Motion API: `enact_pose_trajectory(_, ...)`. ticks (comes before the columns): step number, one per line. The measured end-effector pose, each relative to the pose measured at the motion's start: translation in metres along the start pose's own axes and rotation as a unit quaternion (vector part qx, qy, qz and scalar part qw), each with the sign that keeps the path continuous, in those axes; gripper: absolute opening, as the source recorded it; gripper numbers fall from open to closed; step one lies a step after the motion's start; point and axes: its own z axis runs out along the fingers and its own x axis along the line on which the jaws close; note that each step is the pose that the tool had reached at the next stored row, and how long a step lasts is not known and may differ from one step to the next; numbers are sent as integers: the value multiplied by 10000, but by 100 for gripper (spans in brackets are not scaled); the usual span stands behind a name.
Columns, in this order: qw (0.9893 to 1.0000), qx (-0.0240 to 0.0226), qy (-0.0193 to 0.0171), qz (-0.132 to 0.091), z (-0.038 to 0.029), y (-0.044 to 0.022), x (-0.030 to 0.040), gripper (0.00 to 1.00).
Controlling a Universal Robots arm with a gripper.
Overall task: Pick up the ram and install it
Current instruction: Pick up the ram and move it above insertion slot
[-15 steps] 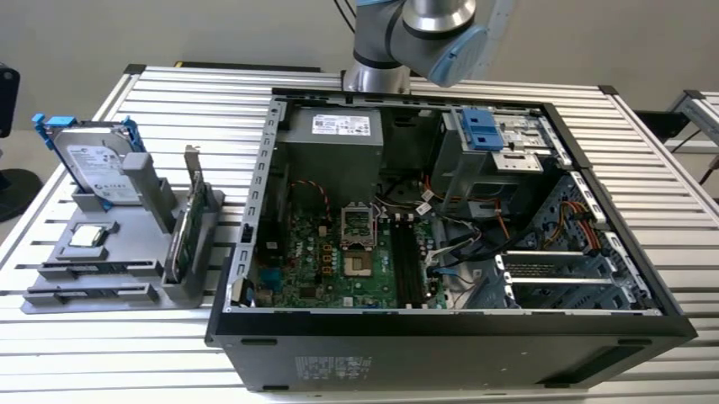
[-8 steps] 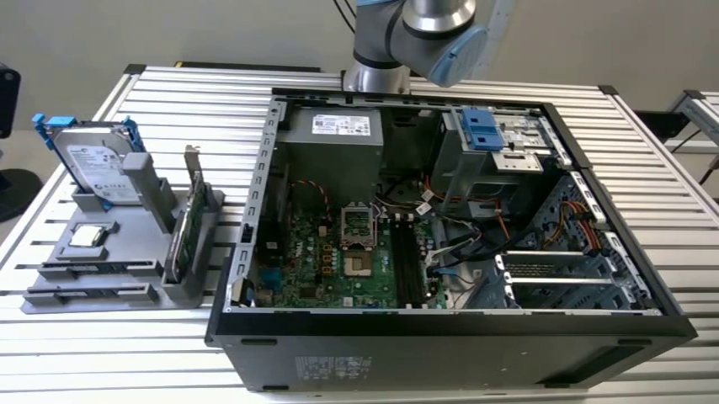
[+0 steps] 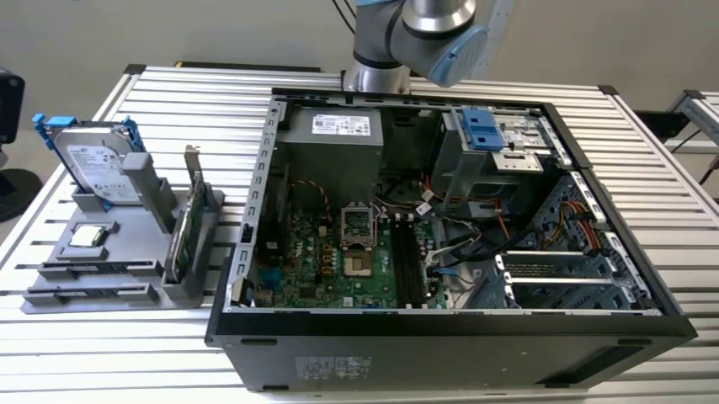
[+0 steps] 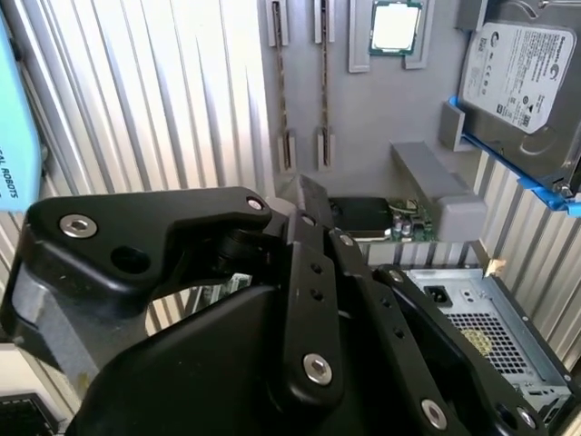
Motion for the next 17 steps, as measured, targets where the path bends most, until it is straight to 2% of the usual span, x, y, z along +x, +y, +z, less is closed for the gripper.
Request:
enact_pose_trajectory(7, 9994, -9, 20, -352, 62, 2, 4, 0)
enact_pose_trajectory(17, 9977, -12, 36, -680, 142, 19, 19, 0)
